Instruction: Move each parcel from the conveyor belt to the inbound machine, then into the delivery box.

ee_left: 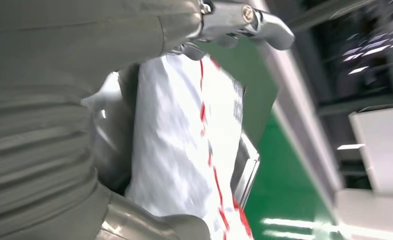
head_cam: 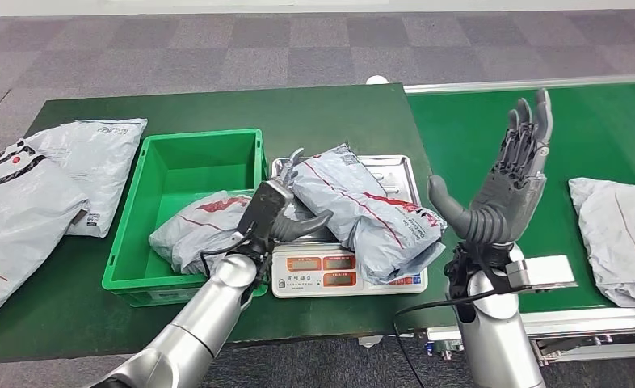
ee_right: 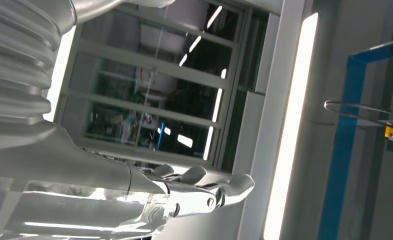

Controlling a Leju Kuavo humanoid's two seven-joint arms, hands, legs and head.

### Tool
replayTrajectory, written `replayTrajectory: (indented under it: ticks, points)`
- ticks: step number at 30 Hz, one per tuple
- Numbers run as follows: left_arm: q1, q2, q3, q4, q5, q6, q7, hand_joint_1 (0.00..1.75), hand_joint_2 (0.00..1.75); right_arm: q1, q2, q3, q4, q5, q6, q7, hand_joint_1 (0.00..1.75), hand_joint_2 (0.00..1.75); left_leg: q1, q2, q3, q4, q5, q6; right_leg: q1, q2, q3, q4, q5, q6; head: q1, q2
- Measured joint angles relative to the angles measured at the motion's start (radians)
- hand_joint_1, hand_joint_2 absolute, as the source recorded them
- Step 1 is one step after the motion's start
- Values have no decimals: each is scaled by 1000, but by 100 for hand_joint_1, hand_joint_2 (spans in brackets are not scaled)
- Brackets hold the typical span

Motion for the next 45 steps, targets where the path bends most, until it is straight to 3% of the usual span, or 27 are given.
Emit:
replayTrajectory:
  ticks: [9, 12, 19, 25, 30, 36, 37, 40, 41, 45]
  points:
    - [-61, -32, -97, 80, 22, 11, 39, 0, 175, -18, 3, 1, 27, -9, 10, 0, 0, 175, 0, 0, 0, 0, 0, 0, 0, 0, 0, 0, 0, 0, 0, 0]
    - [-75, -35, -141, 97, 49, 29, 123, 0, 175, -21, 6, 2, 32, -7, 14, 0, 0, 175, 0, 0, 0, 0, 0, 0, 0, 0, -1, 0, 0, 0, 0, 0]
    - [-133, -37, -468, 116, 134, 37, 375, 0, 175, -38, 27, 13, 65, 4, 19, 0, 0, 175, 0, -1, 0, 0, 0, 0, 0, 0, 0, 0, 0, 0, 0, 0]
    - [-172, -36, -717, 138, 56, 15, 456, 0, 175, -55, 40, 17, 85, -10, 58, 0, 0, 175, 0, -1, 0, 0, 0, 0, 0, -1, 0, 0, 0, 0, 0, 0]
    - [-192, -36, -831, 149, 24, -22, 473, 0, 175, -62, 49, 17, 94, 2, 78, 0, 0, 175, 0, -1, 0, 0, 0, 0, 0, -1, 0, 0, 0, 0, 0, 0]
    - [-201, -36, -863, 156, 15, 8, 492, 0, 175, -62, 58, 17, 95, 15, 83, 0, 0, 175, 0, -1, 0, 0, 0, 0, 0, 0, 0, 0, 0, 0, 0, 0]
    - [-201, -36, -864, 157, 15, 18, 497, 32, 175, -62, 59, 17, 95, 16, 83, 0, 0, 175, 0, -1, 0, 0, 0, 0, 0, 0, 0, 0, 0, 0, 0, 0]
    - [-202, -36, -867, 164, 24, 55, 501, 163, 175, -62, 63, 17, 95, 20, 82, 0, 0, 175, 0, -1, 0, 0, 0, 0, 0, 0, 0, 0, 0, 0, 0, 0]
    - [-201, -35, -867, 167, 31, 70, 496, 175, 175, -61, 64, 17, 95, 22, 82, 0, 0, 175, 0, -1, 0, 0, 0, 0, 0, 0, 0, 0, 0, 0, 0, 0]
    - [-201, -35, -867, 179, 60, 129, 463, 175, 175, -60, 70, 17, 95, 25, 81, 0, 0, 175, 0, -1, 0, 0, 0, 0, 0, 0, 0, 0, 0, 0, 0, 0]
